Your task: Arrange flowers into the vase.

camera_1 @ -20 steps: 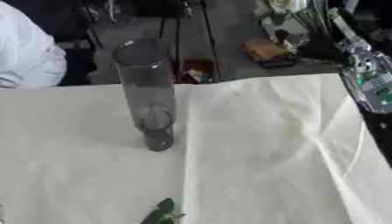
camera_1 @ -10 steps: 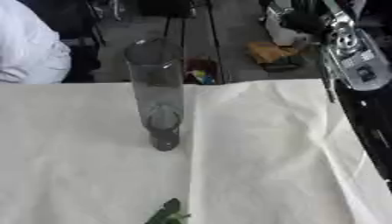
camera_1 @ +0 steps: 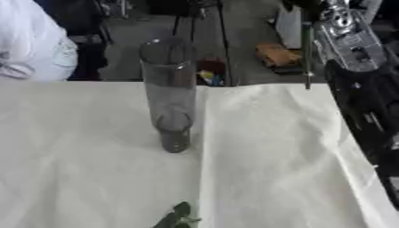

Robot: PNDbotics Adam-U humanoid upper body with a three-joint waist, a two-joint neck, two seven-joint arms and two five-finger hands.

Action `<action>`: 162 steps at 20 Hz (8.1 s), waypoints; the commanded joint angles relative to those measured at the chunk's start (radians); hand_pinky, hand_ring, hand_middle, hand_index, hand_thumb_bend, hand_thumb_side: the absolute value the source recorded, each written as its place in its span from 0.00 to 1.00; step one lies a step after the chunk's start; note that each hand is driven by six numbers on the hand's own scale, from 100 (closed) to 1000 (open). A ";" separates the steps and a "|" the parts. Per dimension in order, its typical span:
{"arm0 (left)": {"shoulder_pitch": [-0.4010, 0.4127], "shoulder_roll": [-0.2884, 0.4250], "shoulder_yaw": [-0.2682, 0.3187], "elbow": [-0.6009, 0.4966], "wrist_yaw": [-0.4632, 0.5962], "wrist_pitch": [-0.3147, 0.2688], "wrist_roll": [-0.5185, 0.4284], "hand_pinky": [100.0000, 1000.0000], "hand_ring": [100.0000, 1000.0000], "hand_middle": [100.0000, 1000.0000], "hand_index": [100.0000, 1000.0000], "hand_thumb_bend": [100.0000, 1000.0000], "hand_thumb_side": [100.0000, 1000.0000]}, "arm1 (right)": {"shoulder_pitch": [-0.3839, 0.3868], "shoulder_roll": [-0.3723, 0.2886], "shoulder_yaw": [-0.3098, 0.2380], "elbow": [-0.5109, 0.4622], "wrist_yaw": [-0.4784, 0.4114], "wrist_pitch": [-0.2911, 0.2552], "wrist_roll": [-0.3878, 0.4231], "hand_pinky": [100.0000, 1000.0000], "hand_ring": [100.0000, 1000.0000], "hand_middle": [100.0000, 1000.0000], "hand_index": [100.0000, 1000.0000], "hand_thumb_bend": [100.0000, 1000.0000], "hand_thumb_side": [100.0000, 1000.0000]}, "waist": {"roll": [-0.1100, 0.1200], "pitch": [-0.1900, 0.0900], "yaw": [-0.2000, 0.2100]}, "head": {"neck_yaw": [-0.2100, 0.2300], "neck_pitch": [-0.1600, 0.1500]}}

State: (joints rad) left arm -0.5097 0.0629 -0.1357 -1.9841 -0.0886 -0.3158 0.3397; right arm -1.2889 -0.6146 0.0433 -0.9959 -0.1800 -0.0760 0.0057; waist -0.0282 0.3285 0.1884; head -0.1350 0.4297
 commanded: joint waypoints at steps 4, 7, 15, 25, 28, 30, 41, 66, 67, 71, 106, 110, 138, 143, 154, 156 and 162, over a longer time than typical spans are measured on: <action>-0.015 0.022 -0.008 -0.016 0.004 -0.001 -0.010 0.65 0.68 0.75 0.84 0.20 0.94 | -0.070 -0.005 -0.027 -0.017 -0.083 0.043 -0.047 0.00 0.00 0.00 0.02 0.31 0.22 | -0.003 -0.011 0.009 | -0.007 -0.014; -0.019 0.028 -0.010 -0.016 0.005 -0.001 -0.013 0.65 0.68 0.75 0.84 0.20 0.94 | -0.094 -0.001 -0.034 -0.019 -0.123 0.056 -0.061 0.00 0.00 0.00 0.02 0.31 0.22 | -0.011 -0.008 0.015 | -0.008 -0.019; -0.027 0.038 -0.014 -0.016 0.006 -0.004 -0.018 0.65 0.69 0.75 0.84 0.20 0.94 | -0.155 0.026 -0.040 -0.055 -0.213 0.069 -0.099 0.00 0.00 0.00 0.02 0.30 0.22 | -0.029 0.003 0.035 | -0.022 -0.028; -0.031 0.044 -0.020 -0.016 0.009 -0.004 -0.025 0.65 0.69 0.75 0.85 0.20 0.94 | -0.199 0.051 -0.041 -0.090 -0.294 0.077 -0.137 0.00 0.00 0.00 0.01 0.30 0.21 | -0.050 0.007 0.057 | -0.036 -0.051; -0.030 0.046 -0.021 -0.016 0.009 -0.003 -0.027 0.65 0.69 0.75 0.85 0.20 0.94 | -0.215 0.053 -0.040 -0.086 -0.306 0.083 -0.149 0.00 0.00 0.00 0.01 0.30 0.21 | -0.057 0.004 0.057 | -0.036 -0.046; -0.029 0.048 -0.023 -0.016 0.010 -0.003 -0.029 0.65 0.69 0.75 0.85 0.20 0.94 | -0.226 0.055 -0.042 -0.079 -0.314 0.095 -0.162 0.00 0.00 0.00 0.01 0.30 0.22 | -0.062 0.002 0.058 | -0.034 -0.043; -0.023 0.054 -0.023 -0.016 0.011 0.000 -0.033 0.65 0.69 0.75 0.85 0.20 0.94 | -0.270 0.052 -0.047 -0.066 -0.362 0.109 -0.196 0.00 0.00 0.00 0.01 0.30 0.21 | -0.075 -0.008 0.051 | -0.035 -0.034; -0.032 0.044 -0.027 -0.016 0.020 0.000 -0.040 0.66 0.69 0.76 0.85 0.20 0.94 | -0.254 0.111 -0.030 -0.107 -0.417 0.178 -0.226 0.00 0.00 0.00 0.01 0.30 0.23 | -0.091 0.007 0.081 | -0.043 -0.058; -0.032 0.044 -0.027 -0.016 0.020 0.000 -0.040 0.66 0.69 0.76 0.85 0.20 0.94 | -0.252 0.111 -0.027 -0.106 -0.413 0.181 -0.226 0.00 0.00 0.00 0.01 0.30 0.23 | -0.091 0.007 0.080 | -0.042 -0.057; -0.031 0.043 -0.026 -0.016 0.020 0.000 -0.040 0.66 0.69 0.76 0.85 0.20 0.93 | -0.241 0.110 -0.021 -0.103 -0.398 0.187 -0.225 0.00 0.00 0.00 0.01 0.30 0.23 | -0.090 0.008 0.076 | -0.041 -0.058; -0.043 0.028 -0.030 -0.016 0.027 -0.001 -0.045 0.66 0.69 0.76 0.85 0.20 0.94 | -0.161 0.117 -0.038 -0.128 -0.470 0.276 -0.178 0.00 0.00 0.00 0.02 0.27 0.26 | -0.092 0.043 0.092 | -0.041 -0.091; -0.044 0.027 -0.031 -0.016 0.027 0.000 -0.047 0.67 0.69 0.76 0.85 0.20 0.94 | -0.162 0.122 -0.039 -0.137 -0.484 0.282 -0.176 0.00 0.00 0.00 0.02 0.27 0.26 | -0.094 0.047 0.096 | -0.042 -0.092; -0.055 0.016 -0.033 -0.016 0.034 -0.004 -0.053 0.67 0.69 0.76 0.85 0.19 0.94 | -0.133 0.147 -0.047 -0.181 -0.514 0.277 -0.150 0.00 0.00 0.00 0.01 0.26 0.26 | -0.105 0.073 0.120 | -0.058 -0.115; -0.056 0.013 -0.033 -0.016 0.036 -0.004 -0.054 0.67 0.69 0.76 0.85 0.19 0.94 | -0.121 0.150 -0.048 -0.185 -0.519 0.276 -0.142 0.00 0.00 0.00 0.01 0.26 0.27 | -0.105 0.075 0.123 | -0.060 -0.121; -0.055 0.011 -0.034 -0.016 0.037 -0.003 -0.055 0.67 0.70 0.77 0.85 0.19 0.94 | -0.106 0.140 -0.041 -0.189 -0.435 0.262 -0.126 0.00 0.03 0.00 0.01 0.23 0.42 | -0.103 0.080 0.118 | -0.057 -0.118; -0.055 0.011 -0.034 -0.016 0.037 -0.003 -0.055 0.67 0.70 0.77 0.85 0.19 0.94 | -0.104 0.140 -0.044 -0.186 -0.412 0.262 -0.128 0.11 0.17 0.00 0.01 0.22 0.44 | -0.102 0.080 0.117 | -0.057 -0.118; -0.054 0.010 -0.034 -0.016 0.038 -0.001 -0.056 0.67 0.70 0.77 0.85 0.19 0.94 | -0.098 0.138 -0.042 -0.185 -0.369 0.255 -0.117 0.49 0.50 0.01 0.01 0.22 0.44 | -0.099 0.080 0.115 | -0.056 -0.120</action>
State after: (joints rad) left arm -0.5546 0.0781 -0.1682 -1.9841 -0.0530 -0.3185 0.2864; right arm -1.3705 -0.4496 0.0067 -1.1629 -0.5647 0.1829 -0.1172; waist -0.1387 0.4307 0.3057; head -0.1916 0.3228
